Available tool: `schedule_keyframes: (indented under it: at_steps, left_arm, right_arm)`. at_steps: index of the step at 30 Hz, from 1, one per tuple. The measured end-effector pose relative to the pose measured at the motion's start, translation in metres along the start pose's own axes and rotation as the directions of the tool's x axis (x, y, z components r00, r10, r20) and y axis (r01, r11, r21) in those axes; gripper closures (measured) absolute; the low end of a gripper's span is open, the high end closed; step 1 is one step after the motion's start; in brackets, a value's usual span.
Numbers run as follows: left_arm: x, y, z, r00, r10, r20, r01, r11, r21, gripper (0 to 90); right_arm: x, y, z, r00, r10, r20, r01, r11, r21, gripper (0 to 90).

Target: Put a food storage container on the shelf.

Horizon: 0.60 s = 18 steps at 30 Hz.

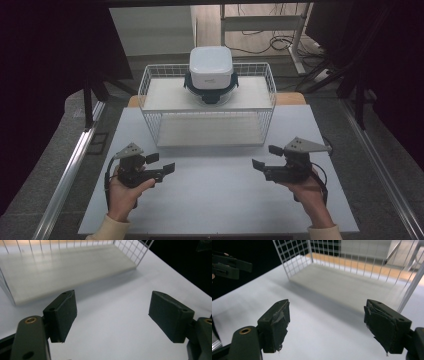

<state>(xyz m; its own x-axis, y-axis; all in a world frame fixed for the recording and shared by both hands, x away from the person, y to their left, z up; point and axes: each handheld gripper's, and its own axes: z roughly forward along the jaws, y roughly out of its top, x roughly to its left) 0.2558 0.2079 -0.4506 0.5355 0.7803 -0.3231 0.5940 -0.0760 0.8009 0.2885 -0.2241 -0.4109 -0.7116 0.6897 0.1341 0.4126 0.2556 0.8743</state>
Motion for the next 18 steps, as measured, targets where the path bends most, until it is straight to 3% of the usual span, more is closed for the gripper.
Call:
schedule_keyframes:
  at_steps: [3, 6, 9, 12, 18]
  left_arm:
    - [0.003, -0.009, 0.001, 0.9998, -0.02, 0.001, 0.02, 0.9998, -0.001, 22.2]
    - [0.002, -0.012, 0.003, 1.0, -0.002, -0.01, 0.002, 0.9999, 0.015, 22.0]
    - [0.0, -0.015, 0.003, 1.0, 0.002, -0.001, -0.002, 0.9998, 0.02, 21.8]
    - [0.0, -0.014, 0.0, 0.9998, 0.019, -0.003, -0.019, 0.9997, 0.018, 21.6]
    - [0.003, -0.019, 0.003, 0.9998, 0.013, -0.011, -0.013, 0.9995, 0.029, 21.0]
  right_arm:
    - [0.0, -0.019, 0.002, 0.9996, -0.01, 0.027, 0.009, 1.0, 0.022, 21.1]
    - [0.0, -0.03, 0.007, 0.9987, -0.024, 0.045, 0.021, 0.997, 0.069, 21.2]
    - [-0.003, -0.041, 0.013, 0.9995, 0.025, 0.019, -0.026, 0.996, 0.084, 21.2]
    - [-0.004, -0.044, 0.013, 0.9993, 0.021, 0.031, -0.023, 0.996, 0.085, 21.2]
    - [-0.005, -0.041, 0.007, 0.999, 0.007, 0.044, -0.01, 0.998, 0.065, 20.8]
